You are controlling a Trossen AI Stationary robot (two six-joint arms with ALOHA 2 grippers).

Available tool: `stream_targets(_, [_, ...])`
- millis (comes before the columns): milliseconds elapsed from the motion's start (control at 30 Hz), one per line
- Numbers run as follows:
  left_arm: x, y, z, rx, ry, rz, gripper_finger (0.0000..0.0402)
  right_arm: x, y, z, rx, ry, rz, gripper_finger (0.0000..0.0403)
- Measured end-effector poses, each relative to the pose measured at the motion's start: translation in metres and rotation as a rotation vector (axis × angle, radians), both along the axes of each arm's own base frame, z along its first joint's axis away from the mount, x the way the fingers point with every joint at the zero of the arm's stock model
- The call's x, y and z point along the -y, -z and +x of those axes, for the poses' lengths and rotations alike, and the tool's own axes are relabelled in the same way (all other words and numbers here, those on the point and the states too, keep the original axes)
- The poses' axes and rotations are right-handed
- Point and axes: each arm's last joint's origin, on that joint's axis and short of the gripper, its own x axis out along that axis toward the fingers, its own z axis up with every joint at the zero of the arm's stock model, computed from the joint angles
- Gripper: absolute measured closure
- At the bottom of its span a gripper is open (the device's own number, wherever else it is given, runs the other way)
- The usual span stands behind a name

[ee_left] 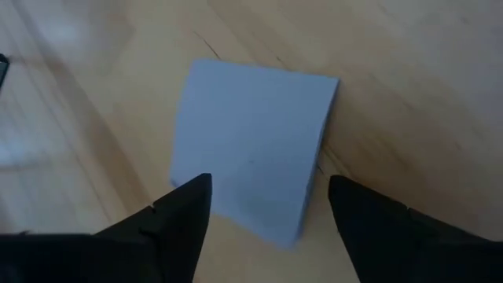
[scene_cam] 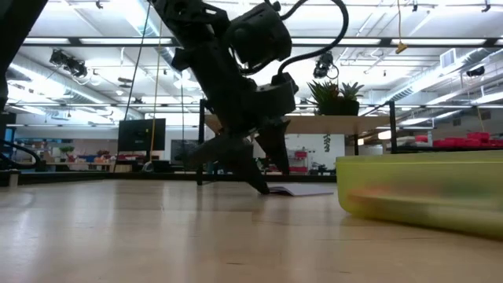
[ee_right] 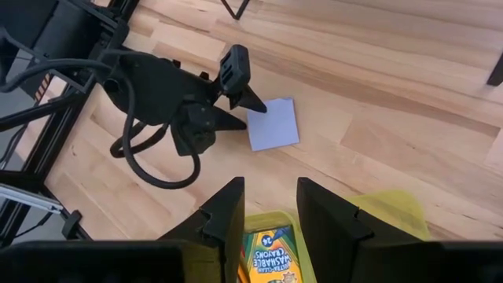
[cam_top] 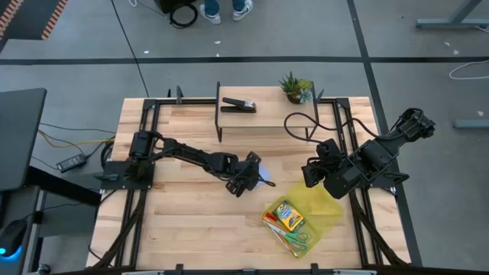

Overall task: Pack school essentials
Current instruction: Put the violet sticky note into the yellow supply box

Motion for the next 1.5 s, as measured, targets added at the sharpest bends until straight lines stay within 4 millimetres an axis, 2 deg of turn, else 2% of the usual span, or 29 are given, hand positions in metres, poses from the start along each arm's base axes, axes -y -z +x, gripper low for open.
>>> stream_targets(200, [0.0002,0.0067,0.0011,-0.015,0.004,0.005,0.0178,-0.0001,0.0,0.0002,0.001,0.0,0.001,0.0279])
stream_targets(633, [0.0005,0.0098,0.0006,-0.027,0.006,0.001,0.0314,-0.0001,0.0,0.0001,0.0,0.0,0.001,0.0279])
stream_targets(933, [0.0003,0.011,0.0003,-0.036,0.026,0.015,0.039,-0.0005,0.0001,0.0003,0.004,0.012,0.022,0.0279])
stream_targets(1500, [0.0029,0.008,0.0001,-0.027,0.044,0.028,0.0399,-0.0009,0.0003,0.0002,-0.003,0.01,0.038,0.0279])
